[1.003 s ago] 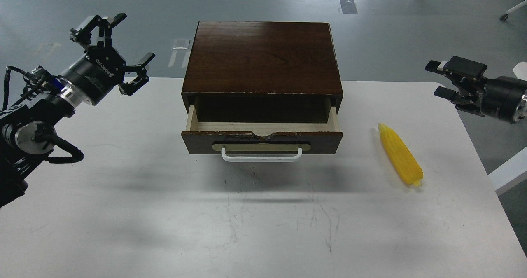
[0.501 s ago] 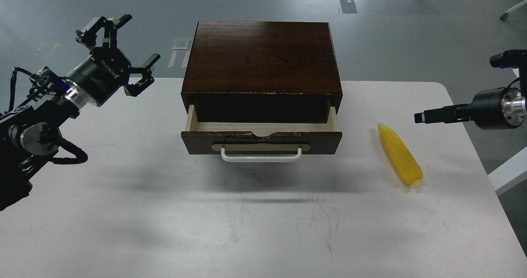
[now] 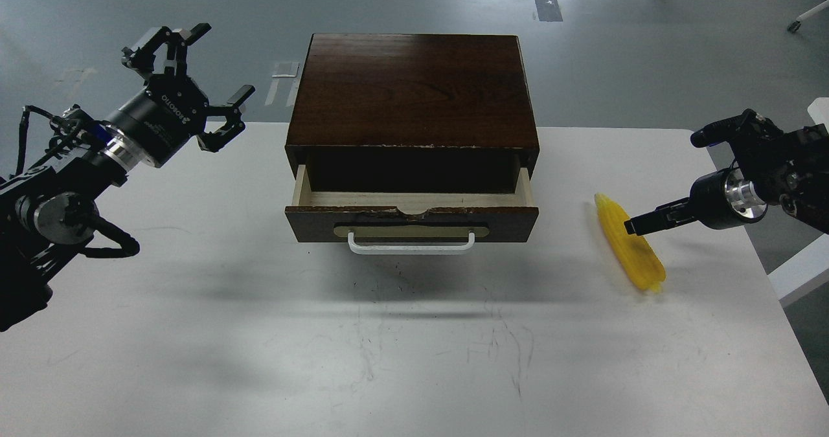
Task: Put corn in drawer with both arms
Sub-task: 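Reach the right gripper down to the yellow corn cob and grasp it, then lift the corn cob and carry it over the open drawer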
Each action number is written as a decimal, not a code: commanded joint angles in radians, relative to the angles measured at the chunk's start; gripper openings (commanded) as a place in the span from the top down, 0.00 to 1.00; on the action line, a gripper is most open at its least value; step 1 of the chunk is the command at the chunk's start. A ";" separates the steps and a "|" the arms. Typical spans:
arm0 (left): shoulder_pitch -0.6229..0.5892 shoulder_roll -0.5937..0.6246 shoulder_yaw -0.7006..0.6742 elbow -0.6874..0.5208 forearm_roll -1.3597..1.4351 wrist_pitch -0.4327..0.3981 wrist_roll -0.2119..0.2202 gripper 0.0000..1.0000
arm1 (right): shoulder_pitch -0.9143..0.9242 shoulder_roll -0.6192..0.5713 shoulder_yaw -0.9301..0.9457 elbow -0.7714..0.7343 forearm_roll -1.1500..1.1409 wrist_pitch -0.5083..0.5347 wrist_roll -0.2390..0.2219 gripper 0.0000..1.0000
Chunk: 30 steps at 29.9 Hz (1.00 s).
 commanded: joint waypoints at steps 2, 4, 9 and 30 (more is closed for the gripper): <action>0.000 0.001 0.000 -0.001 0.001 0.000 0.001 0.02 | -0.007 0.014 -0.026 -0.002 0.000 0.000 0.000 0.01; 0.000 0.002 0.000 -0.001 0.001 0.000 -0.001 0.02 | -0.007 0.020 -0.045 -0.002 0.000 0.000 0.000 0.03; 0.000 0.004 0.000 -0.001 0.001 0.000 -0.001 0.02 | -0.013 0.030 -0.058 -0.002 0.002 0.000 0.000 0.15; 0.000 0.005 -0.001 -0.002 0.001 0.000 -0.001 0.02 | 0.074 0.018 -0.053 0.015 0.009 -0.002 0.000 0.89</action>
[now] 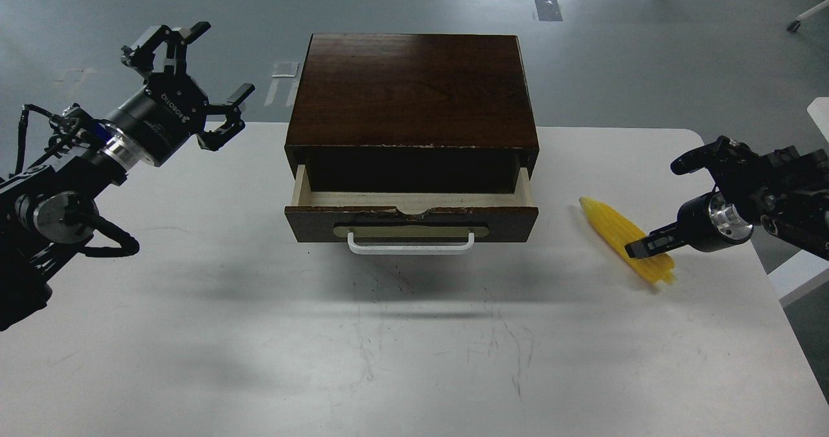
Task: Put corn in drawer with both arms
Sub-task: 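Lift the corn cob and carry it over the open drawer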
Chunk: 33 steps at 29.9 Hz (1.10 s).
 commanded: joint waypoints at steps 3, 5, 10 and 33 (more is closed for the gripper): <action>0.000 0.003 -0.008 0.000 0.000 0.000 0.000 0.02 | 0.158 -0.013 0.011 0.006 0.009 -0.014 0.000 0.88; 0.000 0.001 -0.014 0.000 0.000 0.000 0.001 0.02 | 0.265 -0.005 0.011 0.008 0.015 -0.014 0.000 0.88; 0.000 0.000 -0.016 0.000 0.000 0.000 0.001 0.02 | 0.431 0.039 0.008 0.038 0.015 -0.014 0.000 0.87; -0.006 0.006 -0.017 0.000 0.002 0.000 0.001 0.02 | 0.792 0.293 -0.082 0.508 -0.105 -0.084 0.000 0.87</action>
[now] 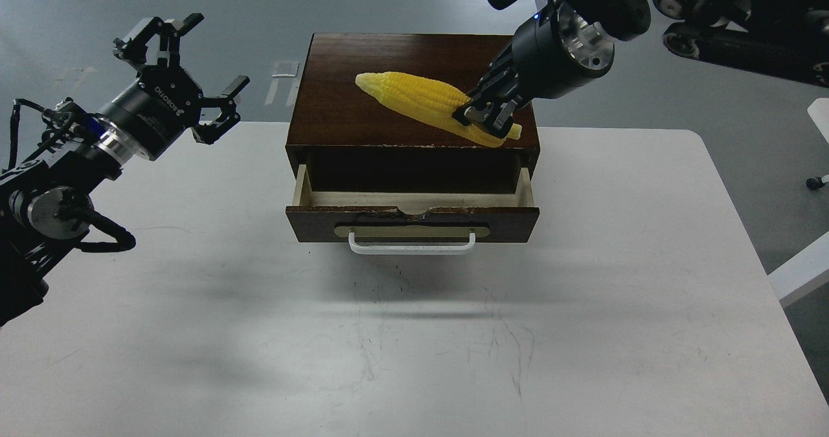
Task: Put corn in drawer with both arms
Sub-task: 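Lift the corn cob and carry it over the open drawer, then lower the corn cob into the drawer and open the right gripper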
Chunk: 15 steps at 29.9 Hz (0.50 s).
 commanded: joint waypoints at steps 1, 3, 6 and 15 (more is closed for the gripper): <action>-0.001 0.000 0.000 0.000 0.000 0.000 0.000 0.02 | 0.002 0.075 -0.054 0.002 -0.048 -0.079 0.000 0.87; -0.001 0.001 0.000 0.000 0.000 0.000 0.000 0.02 | 0.002 0.120 -0.093 -0.006 -0.051 -0.140 0.000 0.87; -0.001 0.005 -0.001 0.000 0.000 0.000 0.000 0.02 | 0.002 0.174 -0.133 -0.007 -0.051 -0.185 0.000 0.87; -0.001 0.017 -0.001 0.000 -0.001 0.000 0.000 0.02 | -0.018 0.234 -0.157 -0.041 -0.050 -0.188 0.000 0.87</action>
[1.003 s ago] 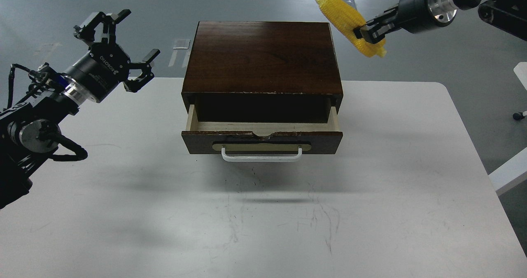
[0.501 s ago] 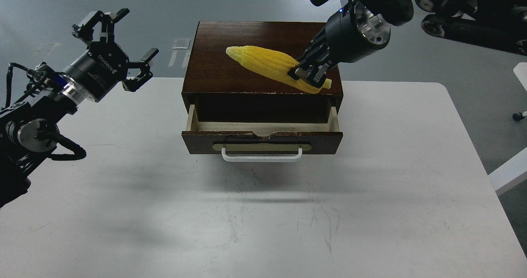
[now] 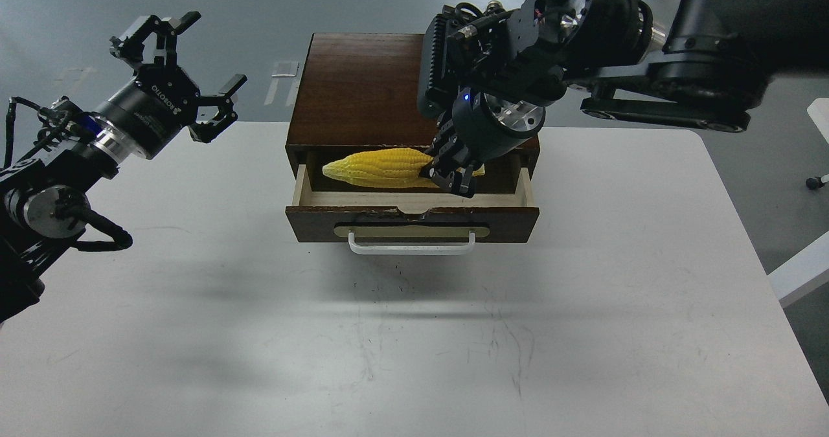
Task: Put corn in drawer with both arms
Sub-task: 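Lower the corn cob into the drawer and open the right gripper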
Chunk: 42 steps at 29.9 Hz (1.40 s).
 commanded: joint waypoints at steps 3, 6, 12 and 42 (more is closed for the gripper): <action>0.000 0.004 -0.003 -0.002 -0.002 0.000 0.000 0.02 | -0.021 0.012 -0.005 -0.010 0.001 -0.001 0.000 0.86; 0.000 0.006 -0.003 -0.002 0.000 0.000 0.000 0.02 | -0.040 0.014 -0.005 -0.022 0.003 -0.001 0.000 0.80; 0.000 0.012 -0.002 -0.002 0.000 0.000 0.000 0.02 | -0.060 0.018 -0.005 -0.048 0.001 -0.001 0.000 0.71; 0.002 0.033 -0.003 -0.035 0.000 0.000 0.000 0.02 | -0.028 0.002 -0.005 -0.044 0.023 -0.004 0.000 0.31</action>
